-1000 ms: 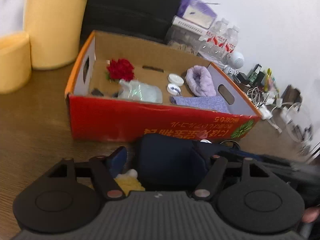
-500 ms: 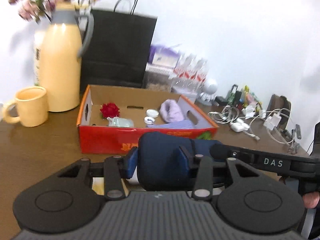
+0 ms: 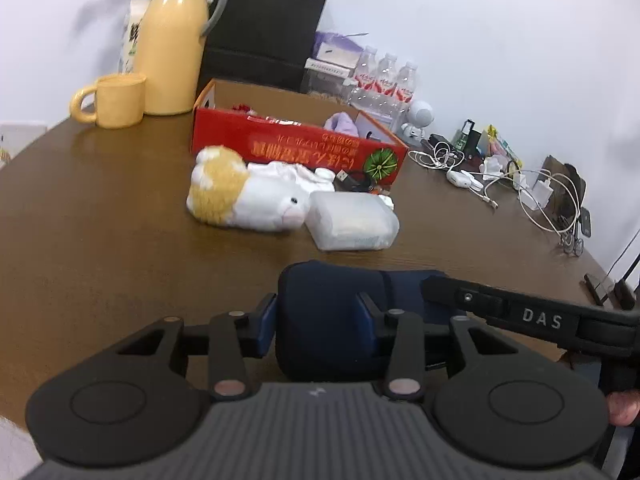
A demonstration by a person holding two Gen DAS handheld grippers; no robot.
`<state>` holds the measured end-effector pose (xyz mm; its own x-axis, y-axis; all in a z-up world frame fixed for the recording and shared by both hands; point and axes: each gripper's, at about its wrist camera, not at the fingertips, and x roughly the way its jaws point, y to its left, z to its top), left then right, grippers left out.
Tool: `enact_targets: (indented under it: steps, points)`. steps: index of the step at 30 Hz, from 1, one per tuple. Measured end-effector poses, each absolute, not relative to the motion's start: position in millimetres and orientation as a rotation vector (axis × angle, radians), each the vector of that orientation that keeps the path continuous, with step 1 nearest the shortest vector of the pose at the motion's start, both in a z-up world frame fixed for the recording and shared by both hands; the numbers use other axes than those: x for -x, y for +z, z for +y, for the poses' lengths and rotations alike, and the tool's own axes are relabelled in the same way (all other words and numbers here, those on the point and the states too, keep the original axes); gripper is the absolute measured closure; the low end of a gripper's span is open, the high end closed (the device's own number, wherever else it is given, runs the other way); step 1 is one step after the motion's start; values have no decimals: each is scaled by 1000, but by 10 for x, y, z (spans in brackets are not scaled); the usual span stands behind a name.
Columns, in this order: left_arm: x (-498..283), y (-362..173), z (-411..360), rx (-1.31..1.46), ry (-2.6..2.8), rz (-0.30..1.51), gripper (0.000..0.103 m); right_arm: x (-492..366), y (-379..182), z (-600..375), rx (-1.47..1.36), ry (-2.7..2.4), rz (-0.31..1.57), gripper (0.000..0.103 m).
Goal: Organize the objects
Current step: 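Lift the navy case into the box and open both tools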
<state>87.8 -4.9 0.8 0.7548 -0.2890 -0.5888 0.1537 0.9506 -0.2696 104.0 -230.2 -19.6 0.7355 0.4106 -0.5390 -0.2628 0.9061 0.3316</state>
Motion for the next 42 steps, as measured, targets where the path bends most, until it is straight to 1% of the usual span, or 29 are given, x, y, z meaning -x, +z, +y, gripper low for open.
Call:
enact_targets:
  steps: [6,11,17,19,22,24,27,29,30,31,32,33,34,35,36,37,38,41,42]
  points:
    - [-912,79,-51,217,-253,639,66,-972,-138,-2286,-219,361,603,75]
    - [-1366,374,28,234,-315,583,69,-1259,77,-2304,-185,362,547,75]
    - [-2556,992,56,220,-358,477,69,-2155,721,-2171,-42,346,403,75]
    - [-3066,1149,66,233,-365,480,69,-2598,936,-2097,-4,330,379,75]
    - [-3848,1224,158,272,-393,539,69,-3337,1147,-2026,-4,320,407,75]
    - [-4338,1143,246,328,-408,606,69,-3810,1168,-1963,25,309,439,75]
    - [-5040,795,306,365,-384,700,68,-4581,1001,-1854,56,299,537,75]
    - [-5483,406,307,347,-312,794,65,-5095,740,-1735,107,299,630,75]
    - [-5693,169,305,322,-253,855,65,-5390,548,-1683,95,314,701,75]
    - [-5828,-28,306,303,-197,904,69,-5681,310,-1637,76,335,787,77]
    - [-5856,-112,313,296,-217,874,67,-5919,68,-1604,42,338,871,82]
    - [-5842,-122,314,298,-229,853,63,-6077,-141,-1558,43,307,938,83]
    - [-5805,-97,301,296,-244,855,57,-6092,-237,-1501,87,288,897,83]
    - [-5758,-64,270,275,-271,833,40,-6068,-247,-1457,125,289,863,81]
    - [-5723,-42,244,246,-292,803,30,-6046,-241,-1428,146,293,848,81]
    - [-5687,-26,194,207,-296,776,28,-6032,-232,-1417,149,297,838,80]
    - [-5681,-17,156,185,-296,768,28,-6033,-236,-1401,157,298,835,76]
    - [-5656,93,127,192,-253,746,28,-6047,-248,-1384,181,281,827,67]
    - [-5600,158,153,209,-244,739,28,-6045,-220,-1401,171,267,827,67]
